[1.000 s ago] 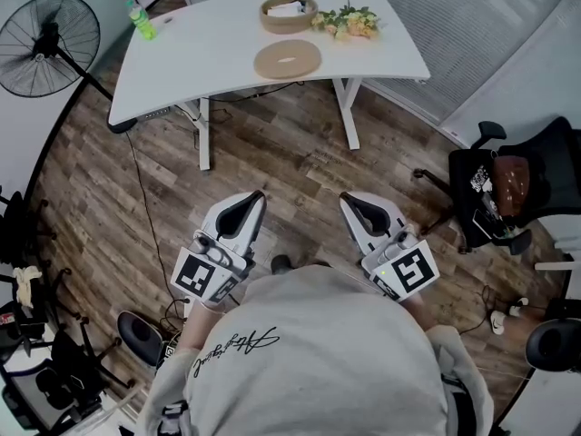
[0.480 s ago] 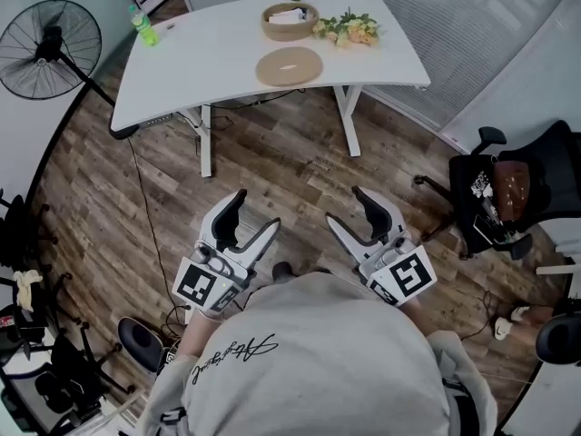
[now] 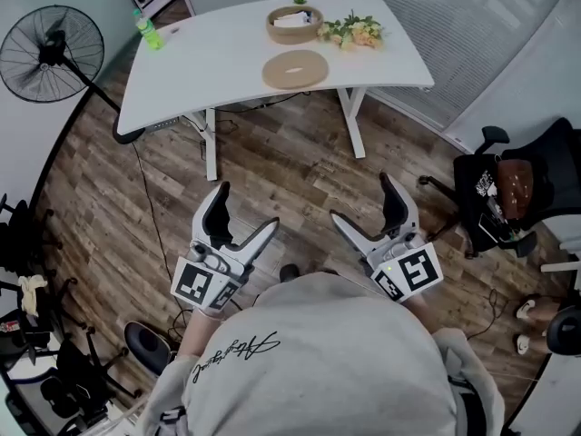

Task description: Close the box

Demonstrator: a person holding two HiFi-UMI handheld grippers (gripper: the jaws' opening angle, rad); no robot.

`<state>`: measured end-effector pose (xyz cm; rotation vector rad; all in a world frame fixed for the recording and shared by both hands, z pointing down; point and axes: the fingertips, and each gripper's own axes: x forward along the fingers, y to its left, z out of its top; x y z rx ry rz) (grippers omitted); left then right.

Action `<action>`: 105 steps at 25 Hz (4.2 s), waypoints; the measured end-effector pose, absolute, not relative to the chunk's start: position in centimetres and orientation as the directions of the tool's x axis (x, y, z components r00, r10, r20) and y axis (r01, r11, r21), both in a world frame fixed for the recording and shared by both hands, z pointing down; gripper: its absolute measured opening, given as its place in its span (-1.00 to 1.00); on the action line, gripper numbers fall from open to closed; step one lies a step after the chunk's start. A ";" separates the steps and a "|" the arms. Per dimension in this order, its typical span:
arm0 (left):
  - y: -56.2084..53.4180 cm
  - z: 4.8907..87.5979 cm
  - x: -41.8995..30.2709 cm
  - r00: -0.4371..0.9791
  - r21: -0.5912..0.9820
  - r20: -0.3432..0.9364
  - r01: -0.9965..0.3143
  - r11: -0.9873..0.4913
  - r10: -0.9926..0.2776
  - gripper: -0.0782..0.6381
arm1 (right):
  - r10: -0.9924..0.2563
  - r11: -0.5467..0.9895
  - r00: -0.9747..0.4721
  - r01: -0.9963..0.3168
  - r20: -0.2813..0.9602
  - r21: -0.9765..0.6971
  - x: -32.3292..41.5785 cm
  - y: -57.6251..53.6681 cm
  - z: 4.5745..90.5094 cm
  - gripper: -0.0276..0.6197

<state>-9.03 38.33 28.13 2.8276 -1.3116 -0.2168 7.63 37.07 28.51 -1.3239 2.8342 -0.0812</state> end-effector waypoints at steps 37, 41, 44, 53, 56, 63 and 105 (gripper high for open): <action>34.2 29.5 -14.5 0.684 -0.028 -0.102 -0.727 -0.686 -0.722 0.42 | -0.804 0.591 -0.594 -0.802 0.009 -0.087 2.8 34.7 30.1 0.46; 31.9 29.2 -14.4 0.664 -0.033 -0.106 -0.747 -0.664 -0.740 0.42 | -0.791 0.611 -0.612 -0.788 -0.010 -0.078 3.3 31.9 29.8 0.45; 29.7 29.2 -14.0 0.652 -0.037 -0.107 -0.757 -0.652 -0.751 0.42 | -0.783 0.621 -0.623 -0.780 -0.002 -0.070 3.7 29.2 30.2 0.45; 20.5 29.0 -12.2 0.620 -0.005 -0.125 -0.781 -0.624 -0.775 0.42 | -0.767 0.640 -0.641 -0.766 0.010 -0.055 6.6 19.8 30.2 0.46; 17.7 28.6 -10.2 0.622 -0.013 -0.129 -0.780 -0.625 -0.773 0.42 | -0.755 0.654 -0.655 -0.755 0.008 -0.046 7.7 17.0 29.7 0.46; 12.5 29.0 -7.7 0.619 -0.030 -0.090 -0.785 -0.619 -0.780 0.42 | -0.735 0.677 -0.678 -0.734 -0.005 -0.058 10.2 11.3 29.6 0.46; 4.3 30.0 -5.7 0.543 -0.088 -0.053 -0.839 -0.538 -0.838 0.38 | -0.523 0.851 -0.852 -0.524 0.034 -0.046 9.3 1.6 32.0 0.40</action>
